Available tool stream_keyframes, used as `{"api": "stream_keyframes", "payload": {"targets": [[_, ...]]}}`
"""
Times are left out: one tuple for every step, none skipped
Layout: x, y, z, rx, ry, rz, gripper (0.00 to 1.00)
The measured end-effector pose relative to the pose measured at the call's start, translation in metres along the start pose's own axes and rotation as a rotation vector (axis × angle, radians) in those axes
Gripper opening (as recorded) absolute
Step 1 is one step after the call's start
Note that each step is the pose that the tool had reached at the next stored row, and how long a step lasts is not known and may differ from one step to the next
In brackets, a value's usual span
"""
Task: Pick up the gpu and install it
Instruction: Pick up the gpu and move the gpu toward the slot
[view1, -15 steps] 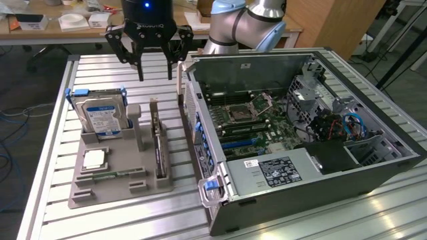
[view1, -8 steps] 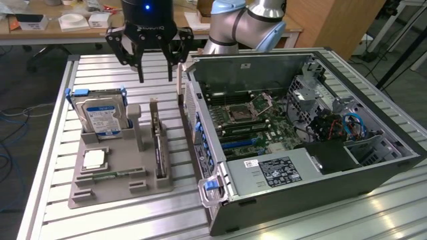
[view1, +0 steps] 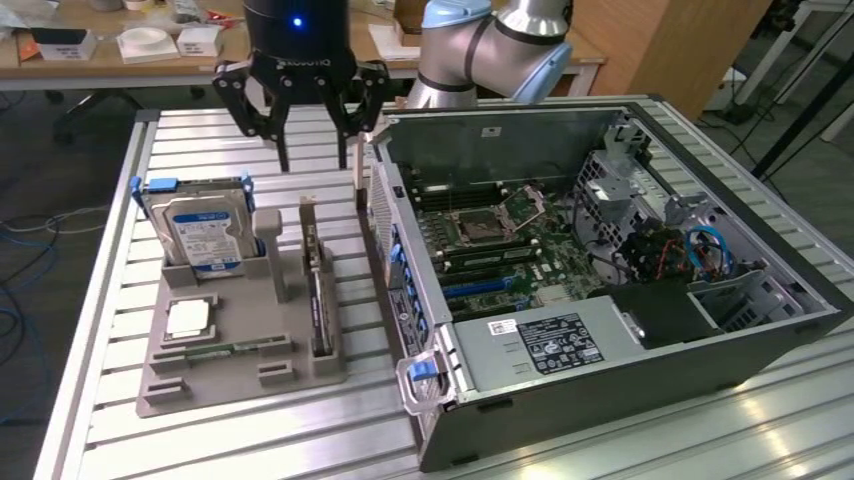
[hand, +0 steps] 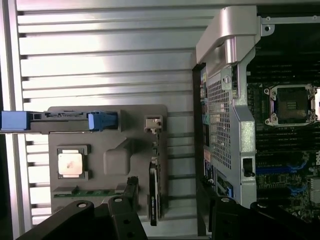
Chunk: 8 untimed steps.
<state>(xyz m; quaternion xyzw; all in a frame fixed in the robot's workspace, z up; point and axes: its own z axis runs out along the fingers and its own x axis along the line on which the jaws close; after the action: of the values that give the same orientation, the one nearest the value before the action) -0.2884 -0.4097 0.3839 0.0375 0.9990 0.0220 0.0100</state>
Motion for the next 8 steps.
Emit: {"api": "stream_keyframes", "payload": {"targets": [[-0.0002,-0.0009,0.0004,0.0000,0.0000,0.000,0.59],[-0.0004,-0.0016,0.0008,-0.0001,-0.0001,0.000,0.59],[-0.0006,-0.0023,0.0012,-0.0002,-0.0001,0.000,0.59],[-0.0007,-0.0029,0.0017,-0.0002,-0.0001,0.000,0.59],[-0.0007,-0.0033,0.0021,-0.0001,0.0000,0.000,0.59],[-0.0007,-0.0036,0.0027,0.0000,0.0001,0.000,0.59],[-0.0006,-0.0037,0.0035,0.0001,0.0001,0.000,0.59],[-0.0006,-0.0037,0.0045,0.0000,0.0001,0.000,0.59]]}}
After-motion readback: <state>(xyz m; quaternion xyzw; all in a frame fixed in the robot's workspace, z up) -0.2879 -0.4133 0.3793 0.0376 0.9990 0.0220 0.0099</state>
